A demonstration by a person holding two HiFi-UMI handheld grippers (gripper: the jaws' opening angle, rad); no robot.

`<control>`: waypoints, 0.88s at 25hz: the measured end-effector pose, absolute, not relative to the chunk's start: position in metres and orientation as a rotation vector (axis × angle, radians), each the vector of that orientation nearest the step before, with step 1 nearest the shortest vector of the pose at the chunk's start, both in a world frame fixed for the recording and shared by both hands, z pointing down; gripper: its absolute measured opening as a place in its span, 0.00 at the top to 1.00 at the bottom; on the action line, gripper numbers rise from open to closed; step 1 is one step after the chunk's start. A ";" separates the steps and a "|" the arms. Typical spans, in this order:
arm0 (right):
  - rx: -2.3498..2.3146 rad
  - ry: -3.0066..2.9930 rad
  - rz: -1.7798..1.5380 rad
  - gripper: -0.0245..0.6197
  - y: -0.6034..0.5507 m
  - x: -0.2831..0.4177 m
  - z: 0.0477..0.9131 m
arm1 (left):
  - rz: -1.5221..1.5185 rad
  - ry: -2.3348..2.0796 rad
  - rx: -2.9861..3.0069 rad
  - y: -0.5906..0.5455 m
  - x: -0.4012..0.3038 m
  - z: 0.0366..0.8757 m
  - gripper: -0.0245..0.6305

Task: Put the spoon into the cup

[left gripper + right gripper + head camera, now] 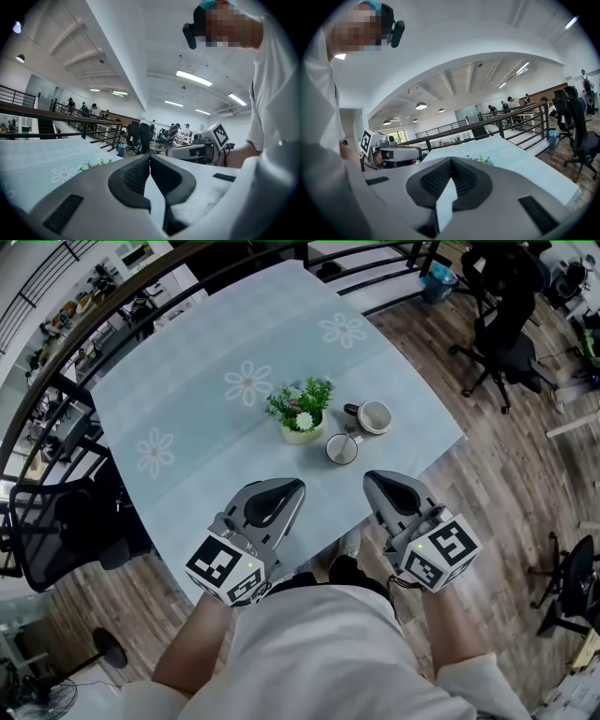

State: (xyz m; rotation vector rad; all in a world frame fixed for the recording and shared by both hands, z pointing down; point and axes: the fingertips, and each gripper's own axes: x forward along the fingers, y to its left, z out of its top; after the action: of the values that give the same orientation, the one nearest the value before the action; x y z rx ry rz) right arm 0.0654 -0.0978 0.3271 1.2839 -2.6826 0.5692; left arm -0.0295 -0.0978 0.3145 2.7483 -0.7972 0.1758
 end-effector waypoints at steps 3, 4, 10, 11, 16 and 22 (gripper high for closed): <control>1.266 -2.688 0.566 0.93 -0.095 0.061 0.327 | 0.174 -0.800 2.748 -0.096 -0.031 0.314 0.92; 1.260 -2.688 0.564 0.93 -0.095 0.059 0.326 | 0.174 -0.802 2.748 -0.096 -0.031 0.313 0.92; 1.237 -2.674 0.555 0.93 -0.094 0.057 0.333 | 0.177 -0.810 2.746 -0.095 -0.032 0.314 0.92; 1.234 -2.670 0.558 0.93 -0.093 0.058 0.335 | 0.178 -0.811 2.745 -0.095 -0.032 0.314 0.92; 1.217 -2.657 0.565 0.93 -0.093 0.060 0.341 | 0.180 -0.811 2.742 -0.095 -0.029 0.316 0.92; 1.209 -2.649 0.555 0.93 -0.097 0.062 0.343 | 0.181 -0.810 2.741 -0.099 -0.026 0.316 0.92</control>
State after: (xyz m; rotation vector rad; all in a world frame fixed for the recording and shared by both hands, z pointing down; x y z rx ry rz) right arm 0.0619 -0.0971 0.3426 1.2091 -2.6489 0.5548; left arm -0.0257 -0.0991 0.3162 2.7412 -0.8099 0.1806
